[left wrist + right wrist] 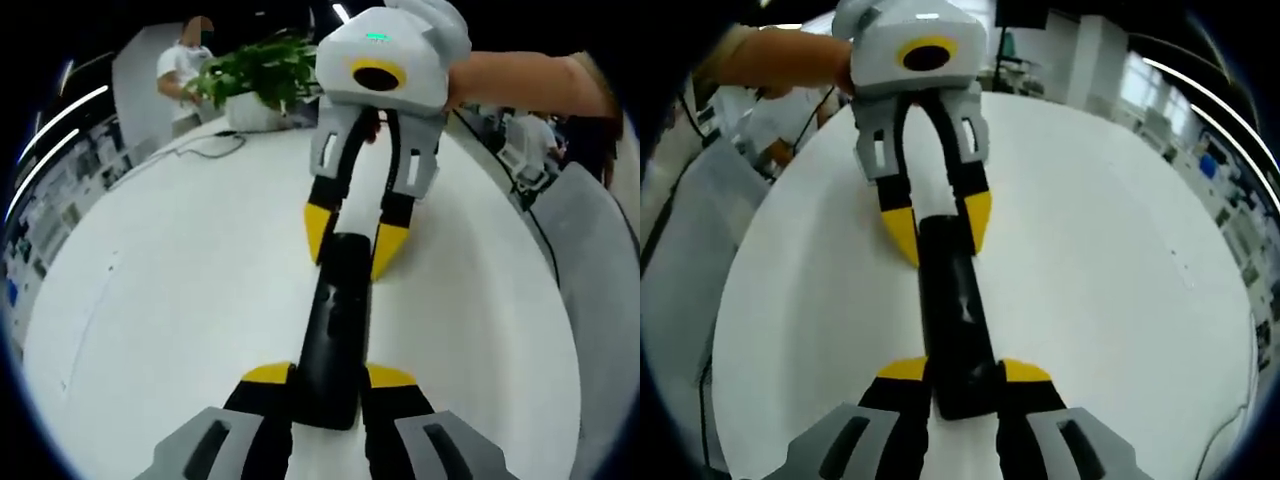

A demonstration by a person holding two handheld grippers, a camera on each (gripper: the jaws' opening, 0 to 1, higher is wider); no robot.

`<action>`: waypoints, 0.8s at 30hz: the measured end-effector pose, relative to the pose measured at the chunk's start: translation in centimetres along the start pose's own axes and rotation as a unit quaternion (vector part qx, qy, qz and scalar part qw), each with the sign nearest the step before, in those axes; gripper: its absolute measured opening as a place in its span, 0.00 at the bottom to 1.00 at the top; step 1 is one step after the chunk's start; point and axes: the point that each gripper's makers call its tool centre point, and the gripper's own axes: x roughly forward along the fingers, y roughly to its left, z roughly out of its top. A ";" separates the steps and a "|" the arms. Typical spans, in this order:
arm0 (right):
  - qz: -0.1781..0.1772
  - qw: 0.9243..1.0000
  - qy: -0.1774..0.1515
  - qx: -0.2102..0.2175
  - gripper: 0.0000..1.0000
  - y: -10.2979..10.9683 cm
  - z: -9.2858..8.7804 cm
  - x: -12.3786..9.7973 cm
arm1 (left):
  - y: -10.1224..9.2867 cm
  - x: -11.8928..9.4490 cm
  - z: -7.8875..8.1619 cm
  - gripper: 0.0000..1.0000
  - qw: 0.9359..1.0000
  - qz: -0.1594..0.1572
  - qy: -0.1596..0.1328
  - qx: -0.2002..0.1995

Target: Press the specified remote control buttons in sequence, fully releasing each button before pressing the next.

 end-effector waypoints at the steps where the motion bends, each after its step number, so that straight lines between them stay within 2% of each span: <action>1: 0.000 1.000 0.001 -0.001 0.22 0.1 0.1 0.0 | -0.1 0.0 0.0 0.25 1.000 0.000 0.002 0.001; 11: 0.006 1.000 0.007 -0.004 0.22 0.7 0.1 -0.2 | -0.9 -0.4 0.0 0.24 1.000 -0.003 0.014 0.004; 24: 0.001 1.000 -0.002 -0.002 0.22 2.4 1.0 -1.9 | -2.3 -2.0 1.0 0.24 1.000 0.000 0.011 0.009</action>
